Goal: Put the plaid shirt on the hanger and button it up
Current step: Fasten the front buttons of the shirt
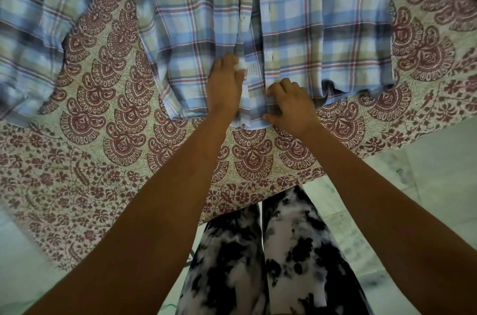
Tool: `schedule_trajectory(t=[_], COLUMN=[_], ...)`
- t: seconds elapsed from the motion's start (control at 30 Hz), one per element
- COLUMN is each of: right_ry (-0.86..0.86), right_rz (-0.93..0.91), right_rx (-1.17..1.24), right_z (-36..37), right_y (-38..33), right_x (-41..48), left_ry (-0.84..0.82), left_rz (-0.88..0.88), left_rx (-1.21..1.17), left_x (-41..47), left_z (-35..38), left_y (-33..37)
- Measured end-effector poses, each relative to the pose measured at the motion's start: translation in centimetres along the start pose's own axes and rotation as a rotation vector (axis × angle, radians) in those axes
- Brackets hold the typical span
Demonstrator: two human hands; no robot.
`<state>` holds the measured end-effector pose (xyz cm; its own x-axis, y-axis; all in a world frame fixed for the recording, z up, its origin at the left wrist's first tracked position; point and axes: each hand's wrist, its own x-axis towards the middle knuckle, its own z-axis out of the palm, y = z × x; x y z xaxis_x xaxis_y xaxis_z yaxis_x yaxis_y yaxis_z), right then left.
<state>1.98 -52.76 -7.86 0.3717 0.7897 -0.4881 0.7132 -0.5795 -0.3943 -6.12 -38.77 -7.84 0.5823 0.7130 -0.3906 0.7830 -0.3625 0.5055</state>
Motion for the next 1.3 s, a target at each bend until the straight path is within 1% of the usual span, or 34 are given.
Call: schedule_trajectory(t=[0.07,0.17,0.3,0.4,0.53,0.67,0.73,0.8,0.87,0.93,1.03,1.1,1.17,1.3], right_ry=[0.05,0.147,0.249,0.254,0.257,0.316,0.382,0.409,0.43,0.429,0.403,0.418,0.442,0.446], right_rz=[0.018,0.09,0.179,0.244,0.333,0.333,0.35,0.405,0.458,0.465,0.402,0.374,0.383,0.373], right_rx=[0.013,0.066,0.023,-0.017,-0.007,0.083,0.229,0.5,0.79,0.964,1.055,1.158,1.264,1.376], right_z=[0.0,-0.4,-1.4,-1.9,-2.2,-2.4,-2.5,-2.3,-2.3,-2.3,-1.9,-1.6,-1.5,-1.6], right_y=[-0.1,-0.4,-0.9,-1.3,-1.7,-1.1,-0.5,0.2,0.8,0.9,0.7,0.4,0.2,0.0], right_x=[0.3,1.5,3.5,4.8,5.8,5.6,5.2,5.2,5.3,5.2,4.8,4.5,4.2,3.6], left_ry=[0.029,-0.002,-0.048,-0.03,-0.009,0.015,0.009,-0.002,-0.007,-0.002,0.054,0.11,0.139,0.104], left_rz=[-0.006,-0.009,-0.127,-0.147,-0.129,-0.056,-0.054,-0.071,-0.08,-0.088,-0.112,-0.118,-0.101,-0.105], left_rx=[-0.013,-0.001,-0.164,-0.171,-0.209,-0.226,-0.184,-0.142,-0.157,-0.201,-0.343,-0.398,-0.392,-0.353], left_x=[0.4,1.1,2.2,2.2,1.7,1.3,1.4,1.5,1.7,1.6,1.5,1.4,1.4,1.4], left_z=[0.1,0.1,-0.3,-0.6,-0.7,-0.4,0.0,0.3,0.5,0.6,0.4,0.3,0.2,0.3], left_y=[0.0,0.2,0.7,0.8,1.2,2.2,2.6,2.9,3.3,3.8,4.9,5.7,6.3,6.4])
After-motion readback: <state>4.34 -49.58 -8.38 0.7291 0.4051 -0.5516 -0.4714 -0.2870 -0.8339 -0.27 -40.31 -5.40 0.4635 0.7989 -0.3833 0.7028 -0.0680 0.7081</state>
